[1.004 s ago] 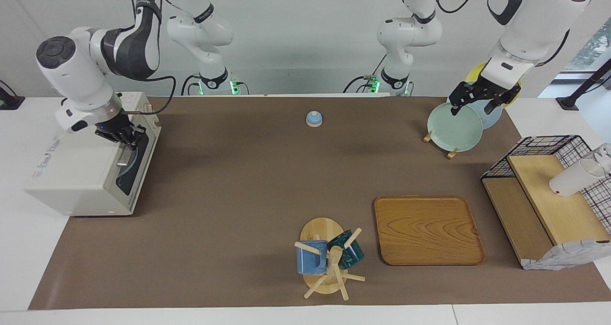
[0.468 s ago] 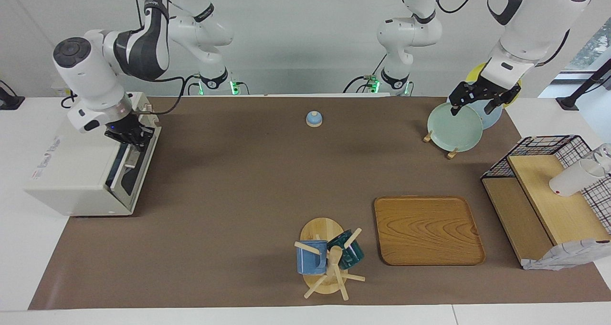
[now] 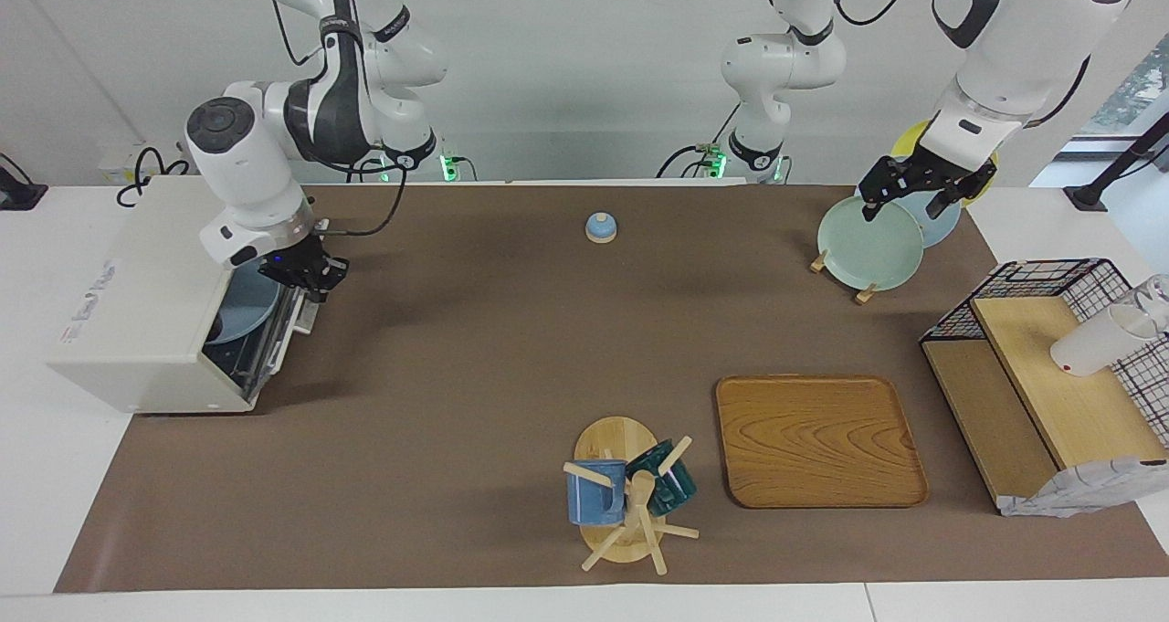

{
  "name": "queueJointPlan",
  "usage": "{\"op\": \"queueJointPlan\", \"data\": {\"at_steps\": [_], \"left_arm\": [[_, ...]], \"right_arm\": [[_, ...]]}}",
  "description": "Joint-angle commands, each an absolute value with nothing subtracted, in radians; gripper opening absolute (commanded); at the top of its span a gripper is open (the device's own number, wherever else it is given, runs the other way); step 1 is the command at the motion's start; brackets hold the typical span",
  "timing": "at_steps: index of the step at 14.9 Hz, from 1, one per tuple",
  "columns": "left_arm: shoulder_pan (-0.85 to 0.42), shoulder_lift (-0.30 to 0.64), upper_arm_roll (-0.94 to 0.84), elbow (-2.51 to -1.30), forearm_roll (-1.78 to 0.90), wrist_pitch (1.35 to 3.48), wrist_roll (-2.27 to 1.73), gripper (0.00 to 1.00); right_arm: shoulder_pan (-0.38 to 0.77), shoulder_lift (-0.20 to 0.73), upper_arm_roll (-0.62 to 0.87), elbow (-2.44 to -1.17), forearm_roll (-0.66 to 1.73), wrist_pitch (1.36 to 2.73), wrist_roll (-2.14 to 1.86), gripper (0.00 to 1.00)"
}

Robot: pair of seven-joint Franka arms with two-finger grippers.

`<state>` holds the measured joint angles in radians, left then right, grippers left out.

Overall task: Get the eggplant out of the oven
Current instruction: 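Pull the oven door down open with the right gripper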

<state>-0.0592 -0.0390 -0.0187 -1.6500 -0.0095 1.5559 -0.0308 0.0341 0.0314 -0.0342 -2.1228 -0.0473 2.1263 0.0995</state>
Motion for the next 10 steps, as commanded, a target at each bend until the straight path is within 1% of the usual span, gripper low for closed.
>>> {"op": "queueJointPlan", "data": {"at_steps": [1, 5, 8, 10], "left_arm": [[-0.052, -0.049, -0.02, -1.654, -0.015, 1.549, -0.02, 1.0], [-0.052, -0.049, -0.021, -1.654, -0.015, 1.549, -0.02, 1.0], [-0.052, -0.049, -0.02, -1.655, -0.015, 1.549, -0.02, 1.0], [-0.052, -0.049, -0.021, -1.654, -0.015, 1.549, -0.02, 1.0]], "right_arm": [[0.02, 0.038, -0.037, -2.195, -0.038, 2.25, 0.107, 0.0], [0.02, 0.038, -0.037, -2.206, -0.038, 2.263, 0.107, 0.0], [0.02, 0.063, -0.037, -2.206, -0.037, 2.267, 0.107, 0.0], [0.047, 0.063, -0.037, -2.207, -0.014, 2.273, 0.11, 0.0]]}}
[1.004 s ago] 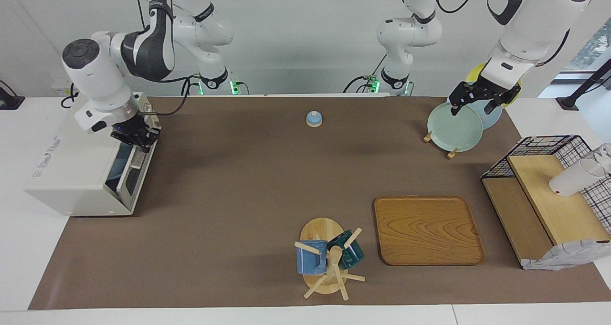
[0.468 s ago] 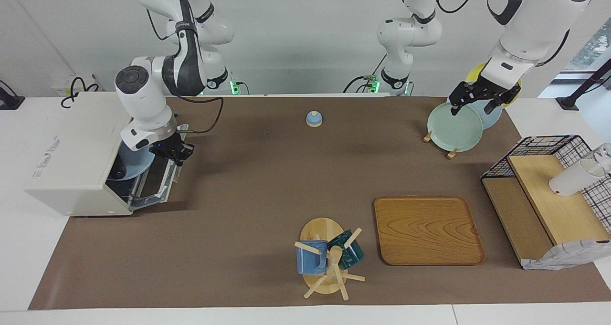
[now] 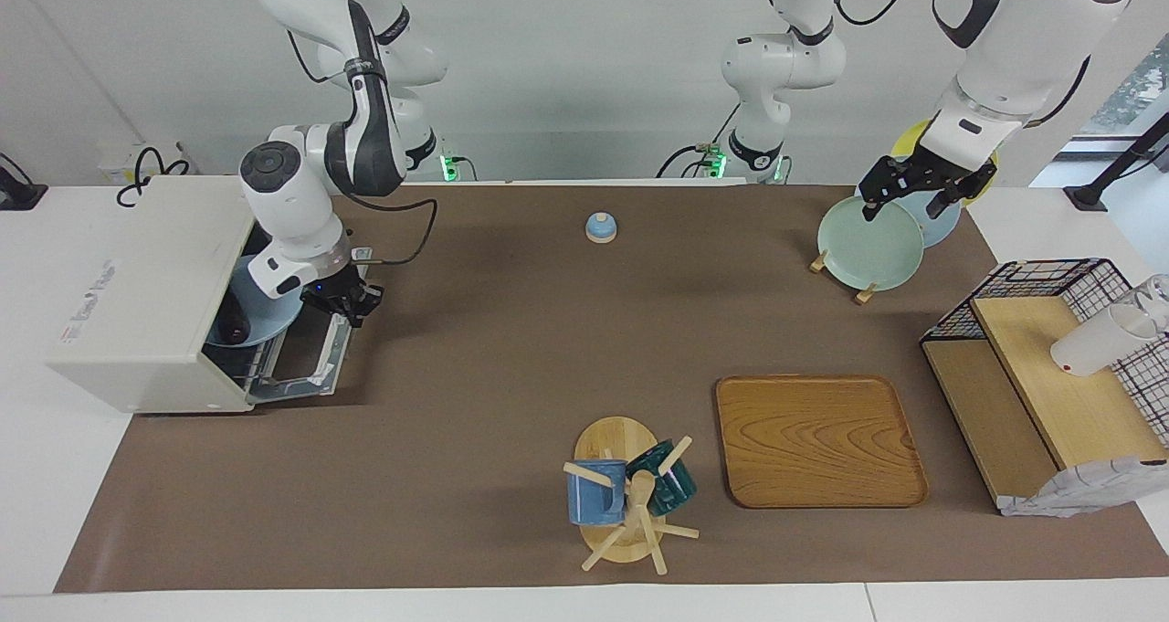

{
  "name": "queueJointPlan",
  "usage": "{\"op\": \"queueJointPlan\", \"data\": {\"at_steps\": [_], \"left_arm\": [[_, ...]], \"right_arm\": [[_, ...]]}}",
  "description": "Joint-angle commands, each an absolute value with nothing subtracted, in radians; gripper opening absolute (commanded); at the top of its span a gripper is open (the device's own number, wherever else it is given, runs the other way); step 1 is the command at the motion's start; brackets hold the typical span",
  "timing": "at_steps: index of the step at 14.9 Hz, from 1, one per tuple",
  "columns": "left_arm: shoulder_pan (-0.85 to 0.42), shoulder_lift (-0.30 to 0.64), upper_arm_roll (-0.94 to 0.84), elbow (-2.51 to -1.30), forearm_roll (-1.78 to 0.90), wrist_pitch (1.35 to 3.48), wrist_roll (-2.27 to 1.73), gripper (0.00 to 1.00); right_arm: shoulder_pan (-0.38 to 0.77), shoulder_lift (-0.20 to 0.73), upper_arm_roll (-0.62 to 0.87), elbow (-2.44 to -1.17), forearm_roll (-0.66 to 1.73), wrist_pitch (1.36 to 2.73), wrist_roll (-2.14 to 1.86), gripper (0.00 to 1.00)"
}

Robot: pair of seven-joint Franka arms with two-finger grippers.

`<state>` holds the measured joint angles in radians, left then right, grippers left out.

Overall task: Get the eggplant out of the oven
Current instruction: 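Pull the oven door down open with the right gripper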

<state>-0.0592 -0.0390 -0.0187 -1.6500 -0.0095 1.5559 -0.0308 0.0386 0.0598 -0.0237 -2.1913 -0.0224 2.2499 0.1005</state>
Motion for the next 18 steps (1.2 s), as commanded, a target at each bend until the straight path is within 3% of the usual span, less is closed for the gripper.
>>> {"op": "queueJointPlan", "data": {"at_steps": [1, 5, 9, 10, 12, 14, 18], "left_arm": [[-0.052, -0.049, -0.021, -1.655, -0.015, 1.549, -0.02, 1.0], [-0.052, -0.049, -0.02, -1.654, -0.015, 1.549, -0.02, 1.0], [-0.052, -0.049, -0.021, -1.654, -0.015, 1.549, -0.02, 1.0], [-0.052, -0.049, -0.021, -1.655, -0.015, 1.549, -0.02, 1.0], [-0.052, -0.049, -0.021, -1.654, -0.015, 1.549, -0.02, 1.0], [-0.052, -0.049, -0.02, -1.654, -0.015, 1.551, -0.02, 1.0], [-0.051, -0.049, -0.021, -1.654, -0.015, 1.549, -0.02, 1.0]], "right_arm": [[0.057, 0.063, -0.037, -2.209, 0.0, 2.275, 0.121, 0.0], [0.058, 0.071, -0.037, -2.256, 0.002, 2.335, 0.141, 0.0], [0.104, 0.081, -0.037, -2.185, 0.009, 2.245, 0.15, 0.0], [0.104, 0.081, -0.037, -2.157, 0.008, 2.199, 0.159, 0.18], [0.103, 0.071, -0.04, -2.122, -0.006, 2.137, 0.166, 0.4], [0.092, 0.055, -0.044, -2.07, -0.047, 2.053, 0.16, 0.57], [0.04, 0.051, -0.044, -2.045, -0.118, 1.996, 0.105, 0.58]]}}
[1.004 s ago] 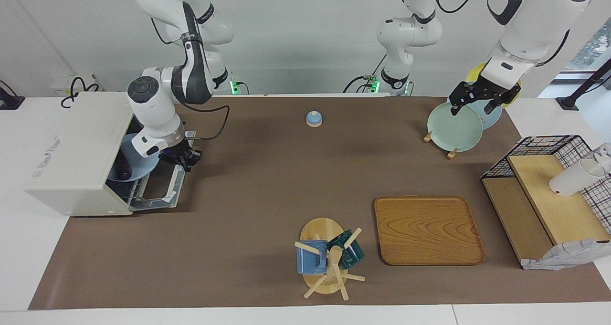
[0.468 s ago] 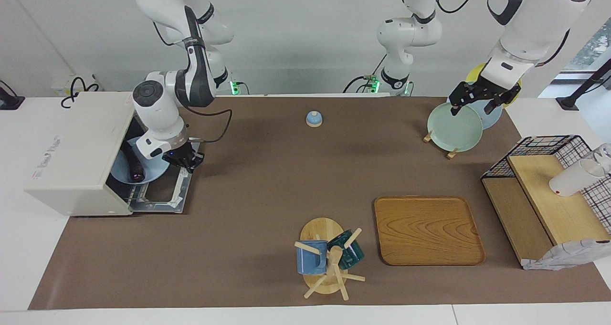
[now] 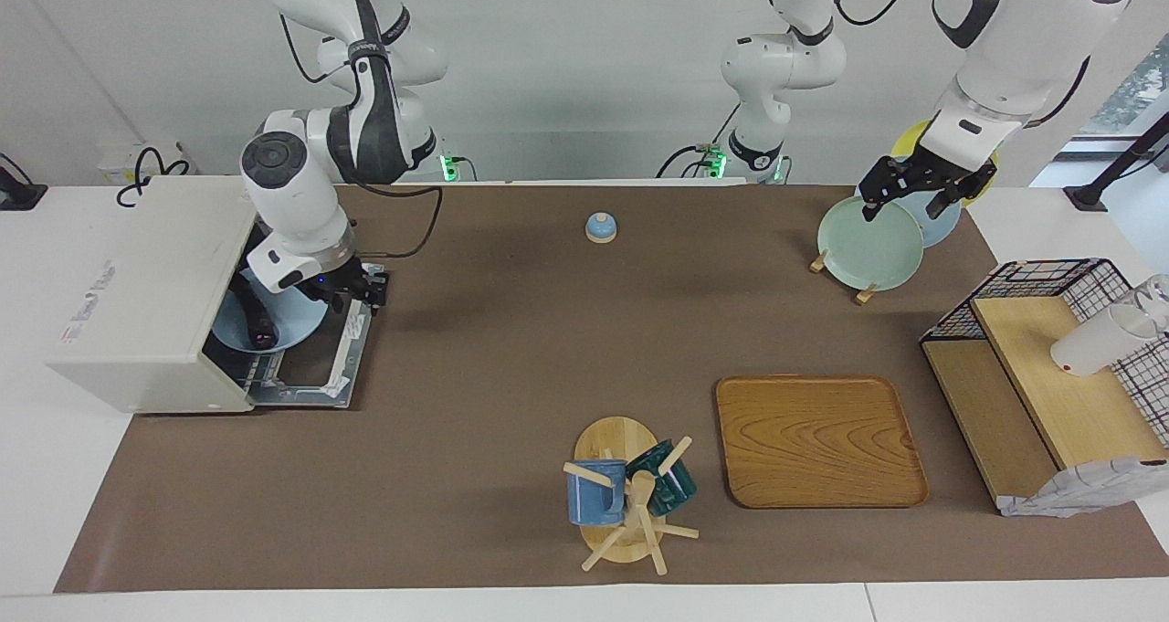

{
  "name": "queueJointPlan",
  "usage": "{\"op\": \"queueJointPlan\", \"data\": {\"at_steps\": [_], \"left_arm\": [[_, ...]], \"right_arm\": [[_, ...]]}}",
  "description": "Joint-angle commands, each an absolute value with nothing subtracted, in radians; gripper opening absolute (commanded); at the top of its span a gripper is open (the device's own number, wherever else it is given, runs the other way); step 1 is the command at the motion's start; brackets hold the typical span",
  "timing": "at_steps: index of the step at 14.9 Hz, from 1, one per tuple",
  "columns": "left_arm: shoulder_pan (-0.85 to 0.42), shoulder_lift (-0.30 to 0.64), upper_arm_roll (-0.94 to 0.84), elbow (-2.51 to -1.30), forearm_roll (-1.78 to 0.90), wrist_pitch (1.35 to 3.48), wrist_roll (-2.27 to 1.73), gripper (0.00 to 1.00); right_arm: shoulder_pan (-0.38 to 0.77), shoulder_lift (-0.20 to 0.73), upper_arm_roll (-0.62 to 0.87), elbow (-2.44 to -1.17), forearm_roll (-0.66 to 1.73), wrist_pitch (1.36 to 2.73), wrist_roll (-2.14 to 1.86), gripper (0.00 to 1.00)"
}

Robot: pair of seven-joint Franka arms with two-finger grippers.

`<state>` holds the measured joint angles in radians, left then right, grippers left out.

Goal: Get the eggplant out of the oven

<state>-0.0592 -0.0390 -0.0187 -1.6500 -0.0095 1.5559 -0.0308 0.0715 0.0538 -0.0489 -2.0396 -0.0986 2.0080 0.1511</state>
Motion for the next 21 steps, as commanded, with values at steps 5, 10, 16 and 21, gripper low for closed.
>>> {"op": "queueJointPlan", "data": {"at_steps": [5, 10, 16, 21], "left_arm": [[-0.052, -0.049, -0.02, -1.655, -0.015, 1.549, -0.02, 1.0], [-0.051, -0.049, -0.02, -1.655, -0.015, 1.549, -0.02, 1.0], [-0.052, -0.049, -0.021, -1.655, -0.015, 1.549, -0.02, 1.0], [-0.051, -0.049, -0.021, -1.654, -0.015, 1.551, -0.02, 1.0]], "right_arm": [[-0.014, 0.017, -0.043, -2.161, -0.118, 2.121, 0.015, 0.54], [-0.02, 0.0, -0.043, -2.223, -0.118, 2.197, 0.015, 0.46], [-0.018, 0.0, -0.044, -2.227, -0.118, 2.194, -0.046, 0.0], [0.0, 0.006, -0.037, -2.178, -0.121, 2.133, -0.041, 0.0]]}}
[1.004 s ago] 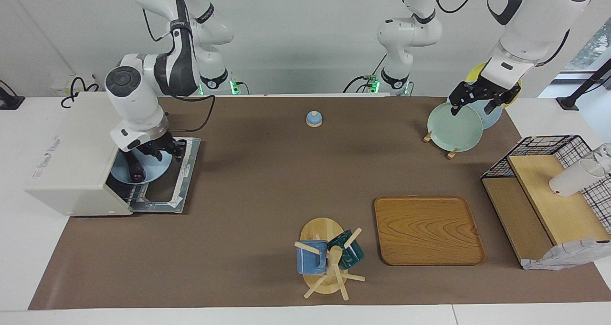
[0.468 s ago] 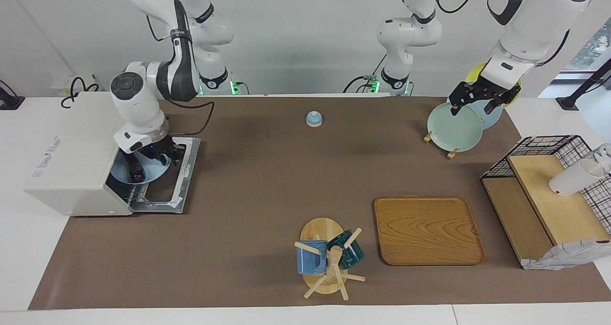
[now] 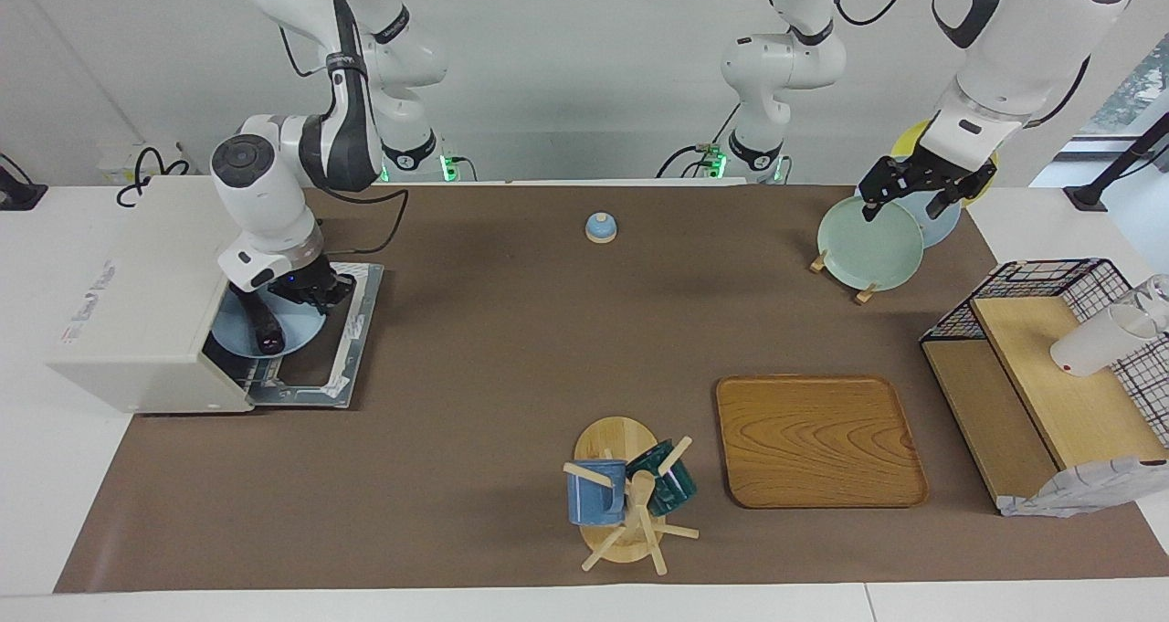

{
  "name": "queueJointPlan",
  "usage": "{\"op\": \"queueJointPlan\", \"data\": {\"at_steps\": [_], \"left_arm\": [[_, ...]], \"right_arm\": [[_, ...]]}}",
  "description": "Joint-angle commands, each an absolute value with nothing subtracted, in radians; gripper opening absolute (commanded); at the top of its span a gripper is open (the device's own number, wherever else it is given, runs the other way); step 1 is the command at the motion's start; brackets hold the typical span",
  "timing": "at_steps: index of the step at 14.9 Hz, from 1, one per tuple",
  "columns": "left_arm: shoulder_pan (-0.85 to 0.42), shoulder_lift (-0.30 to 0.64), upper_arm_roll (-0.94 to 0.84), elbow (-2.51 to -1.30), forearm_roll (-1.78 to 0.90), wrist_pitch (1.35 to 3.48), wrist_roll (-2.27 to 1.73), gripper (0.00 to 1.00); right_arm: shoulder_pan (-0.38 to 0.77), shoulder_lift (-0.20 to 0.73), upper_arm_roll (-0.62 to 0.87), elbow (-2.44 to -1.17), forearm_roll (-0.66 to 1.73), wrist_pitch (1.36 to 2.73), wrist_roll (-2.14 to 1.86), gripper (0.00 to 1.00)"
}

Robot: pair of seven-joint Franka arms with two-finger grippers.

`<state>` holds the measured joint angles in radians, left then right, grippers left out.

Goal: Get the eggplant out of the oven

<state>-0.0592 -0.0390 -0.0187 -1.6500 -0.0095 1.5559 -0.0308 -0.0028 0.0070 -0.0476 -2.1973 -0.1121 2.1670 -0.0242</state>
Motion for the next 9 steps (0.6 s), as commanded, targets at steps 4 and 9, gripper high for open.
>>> {"op": "queueJointPlan", "data": {"at_steps": [4, 9], "left_arm": [[-0.052, -0.049, -0.021, -1.655, -0.015, 1.549, -0.02, 1.0], [-0.052, -0.049, -0.02, -1.654, -0.015, 1.549, -0.02, 1.0]], "right_arm": [[0.101, 0.049, -0.037, -2.016, -0.133, 1.969, 0.013, 0.0], [0.363, 0.081, -0.034, -1.89, -0.21, 1.853, 0.249, 0.0]]}}
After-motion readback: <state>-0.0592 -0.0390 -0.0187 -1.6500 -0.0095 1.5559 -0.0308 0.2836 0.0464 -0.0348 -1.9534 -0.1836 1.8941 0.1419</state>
